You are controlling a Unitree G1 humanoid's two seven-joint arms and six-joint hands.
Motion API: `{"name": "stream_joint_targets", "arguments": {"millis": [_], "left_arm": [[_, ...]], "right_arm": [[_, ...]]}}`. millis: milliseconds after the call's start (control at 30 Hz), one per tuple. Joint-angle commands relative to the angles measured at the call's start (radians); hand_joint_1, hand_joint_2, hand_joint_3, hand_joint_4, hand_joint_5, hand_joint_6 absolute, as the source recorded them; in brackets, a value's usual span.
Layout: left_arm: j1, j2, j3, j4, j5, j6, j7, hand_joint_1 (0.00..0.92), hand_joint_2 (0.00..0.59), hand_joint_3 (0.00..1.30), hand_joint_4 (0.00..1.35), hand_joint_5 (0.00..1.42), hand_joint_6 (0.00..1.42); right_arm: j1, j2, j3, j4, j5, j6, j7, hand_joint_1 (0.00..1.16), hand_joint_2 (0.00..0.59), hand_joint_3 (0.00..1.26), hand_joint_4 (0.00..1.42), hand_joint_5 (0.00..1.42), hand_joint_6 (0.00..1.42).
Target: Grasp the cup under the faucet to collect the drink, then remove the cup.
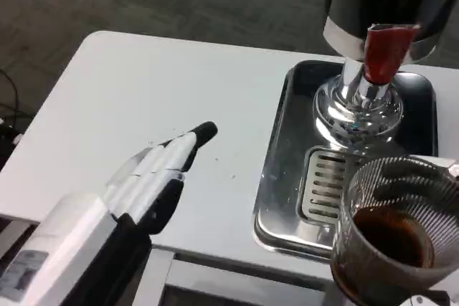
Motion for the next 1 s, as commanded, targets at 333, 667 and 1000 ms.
{"name": "stream_joint_targets", "arguments": {"millis": [333, 667, 1000], "left_arm": [[0.024, 0.037, 0.093, -0.035, -0.003, -0.048, -0.073, 0.000, 0.056, 0.00, 0.00, 0.01, 0.00], [0.080, 0.014, 0.126, -0.032, -0.021, -0.090, -0.077, 0.000, 0.056, 0.00, 0.00, 0.01, 0.00], [0.129, -0.014, 0.236, -0.061, -0.074, -0.119, -0.076, 0.000, 0.056, 0.00, 0.00, 0.01, 0.00]], "right_arm": [[0.072, 0.007, 0.013, -0.094, 0.027, -0.055, 0.025, 0.82, 0.164, 0.61, 0.63, 0.76, 0.65], [0.102, 0.006, 0.028, -0.107, 0.026, -0.069, 0.041, 0.82, 0.169, 0.61, 0.63, 0.76, 0.65], [0.044, 0.029, 0.148, -0.092, -0.071, -0.048, 0.039, 0.82, 0.175, 0.61, 0.63, 0.76, 0.65]]}}
